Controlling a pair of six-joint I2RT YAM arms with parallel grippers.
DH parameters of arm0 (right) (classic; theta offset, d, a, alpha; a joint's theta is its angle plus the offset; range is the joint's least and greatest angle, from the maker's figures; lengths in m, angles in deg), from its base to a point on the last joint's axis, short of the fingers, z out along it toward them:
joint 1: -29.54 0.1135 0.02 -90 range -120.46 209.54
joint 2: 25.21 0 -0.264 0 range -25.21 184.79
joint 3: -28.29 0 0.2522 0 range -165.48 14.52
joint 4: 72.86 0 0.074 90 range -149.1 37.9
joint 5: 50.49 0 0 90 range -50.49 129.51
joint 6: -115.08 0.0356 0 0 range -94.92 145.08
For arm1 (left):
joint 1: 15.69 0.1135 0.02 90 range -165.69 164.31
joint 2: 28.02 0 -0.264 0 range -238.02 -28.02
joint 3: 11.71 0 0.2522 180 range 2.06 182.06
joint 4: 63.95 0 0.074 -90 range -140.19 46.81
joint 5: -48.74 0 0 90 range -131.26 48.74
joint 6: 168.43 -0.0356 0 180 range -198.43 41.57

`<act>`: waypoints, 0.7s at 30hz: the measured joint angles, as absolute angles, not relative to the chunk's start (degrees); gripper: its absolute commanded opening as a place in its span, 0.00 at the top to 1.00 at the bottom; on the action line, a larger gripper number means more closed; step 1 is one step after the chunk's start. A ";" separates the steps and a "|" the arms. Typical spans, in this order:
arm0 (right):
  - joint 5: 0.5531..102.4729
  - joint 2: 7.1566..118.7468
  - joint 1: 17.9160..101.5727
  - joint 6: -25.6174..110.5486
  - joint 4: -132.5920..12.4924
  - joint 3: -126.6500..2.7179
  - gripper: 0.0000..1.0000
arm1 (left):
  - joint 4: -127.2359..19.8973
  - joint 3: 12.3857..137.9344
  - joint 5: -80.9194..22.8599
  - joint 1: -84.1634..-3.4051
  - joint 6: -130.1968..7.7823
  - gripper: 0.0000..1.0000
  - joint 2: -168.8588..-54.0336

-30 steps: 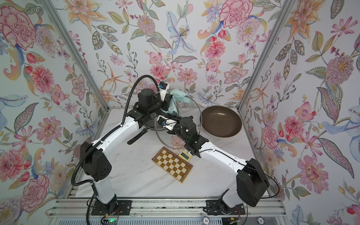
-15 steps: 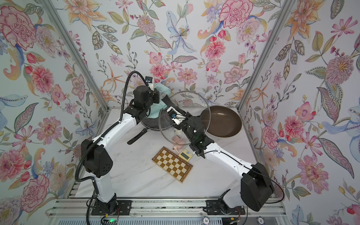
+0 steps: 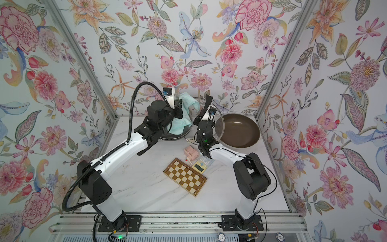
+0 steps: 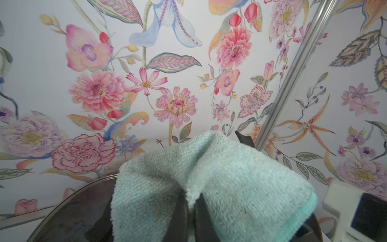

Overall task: Wipe the pot lid with a cloth
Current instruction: Wipe the pot lid.

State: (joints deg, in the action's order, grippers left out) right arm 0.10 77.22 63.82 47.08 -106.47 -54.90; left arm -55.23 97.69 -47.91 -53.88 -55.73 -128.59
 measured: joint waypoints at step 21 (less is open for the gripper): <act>-12.06 86.68 58.62 85.66 -100.55 -71.30 1.00 | -48.95 102.39 -55.80 -58.67 -55.36 1.00 -135.11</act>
